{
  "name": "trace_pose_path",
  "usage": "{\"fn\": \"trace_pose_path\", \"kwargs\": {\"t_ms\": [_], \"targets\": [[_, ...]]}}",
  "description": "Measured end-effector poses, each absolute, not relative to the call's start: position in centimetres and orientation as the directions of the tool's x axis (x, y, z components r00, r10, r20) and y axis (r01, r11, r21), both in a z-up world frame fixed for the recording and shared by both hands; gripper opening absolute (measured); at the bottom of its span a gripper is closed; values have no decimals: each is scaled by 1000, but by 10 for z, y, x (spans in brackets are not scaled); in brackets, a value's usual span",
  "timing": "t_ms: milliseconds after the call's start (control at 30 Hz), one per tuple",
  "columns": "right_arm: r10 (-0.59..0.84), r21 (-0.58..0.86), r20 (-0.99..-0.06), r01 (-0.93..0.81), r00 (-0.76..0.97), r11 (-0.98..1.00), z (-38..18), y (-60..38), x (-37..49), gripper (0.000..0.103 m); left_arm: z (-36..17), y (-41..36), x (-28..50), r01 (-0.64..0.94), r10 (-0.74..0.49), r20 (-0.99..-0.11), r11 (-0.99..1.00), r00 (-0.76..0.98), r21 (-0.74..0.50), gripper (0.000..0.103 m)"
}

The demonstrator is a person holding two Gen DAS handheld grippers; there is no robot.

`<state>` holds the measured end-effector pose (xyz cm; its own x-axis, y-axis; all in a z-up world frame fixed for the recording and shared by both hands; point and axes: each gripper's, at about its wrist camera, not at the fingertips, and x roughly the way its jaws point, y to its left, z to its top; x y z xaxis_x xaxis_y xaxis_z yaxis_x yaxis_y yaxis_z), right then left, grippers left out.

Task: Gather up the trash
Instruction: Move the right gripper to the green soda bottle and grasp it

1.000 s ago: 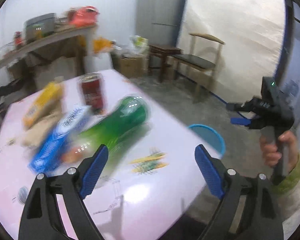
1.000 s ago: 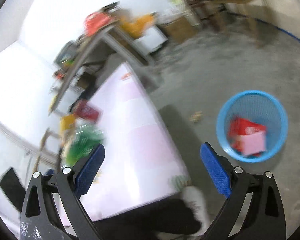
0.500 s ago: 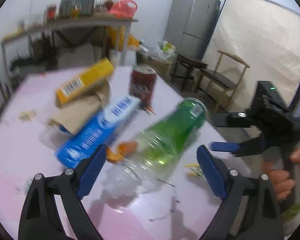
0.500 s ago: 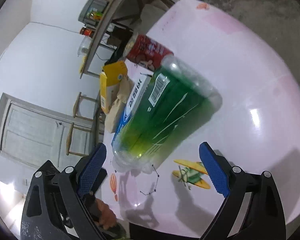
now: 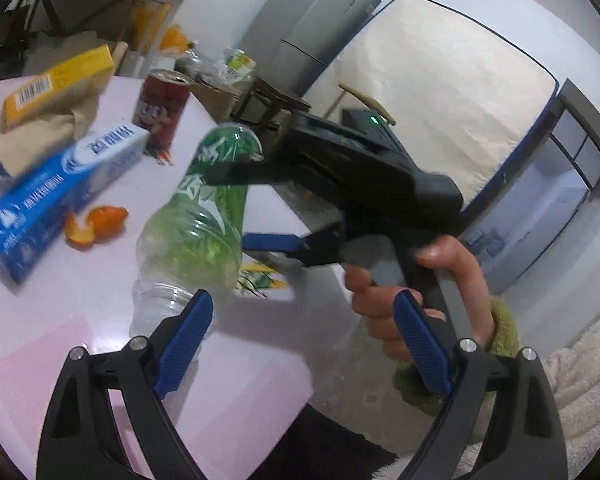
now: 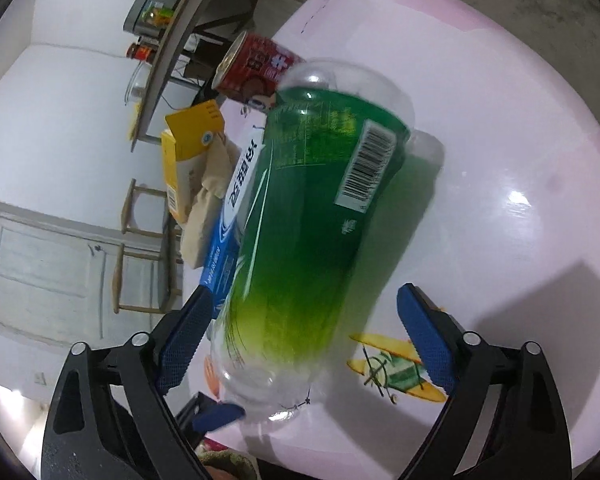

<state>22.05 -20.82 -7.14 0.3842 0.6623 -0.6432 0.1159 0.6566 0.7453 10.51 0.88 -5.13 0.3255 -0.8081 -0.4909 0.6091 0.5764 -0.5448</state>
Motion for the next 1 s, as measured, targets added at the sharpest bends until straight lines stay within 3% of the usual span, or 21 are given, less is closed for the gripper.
{"fn": "trace_pose_path", "kwargs": {"t_ms": [233, 333, 500, 667, 867, 1000], "targets": [[669, 728, -663, 83, 335, 680, -72, -188, 226, 76, -59, 20, 99, 604, -836, -455, 540, 307, -586, 89], [689, 746, -645, 80, 329, 661, -74, -188, 227, 66, -60, 31, 98, 588, -842, -441, 534, 309, -607, 89], [694, 748, -643, 73, 324, 659, -73, -192, 224, 64, -49, 51, 92, 594, -850, -395, 526, 348, -608, 89], [685, 734, -659, 66, 312, 676, -71, -212, 212, 63, -39, 66, 103, 564, -798, -418, 603, 435, -564, 89], [653, 698, -686, 37, 322, 715, -64, -239, 186, 63, -36, 49, 129, 472, -538, -623, 833, 567, -290, 83], [644, 689, -687, 18, 336, 725, -63, -248, 175, 62, -37, 31, 146, 465, -461, -651, 866, 603, -182, 73]]}}
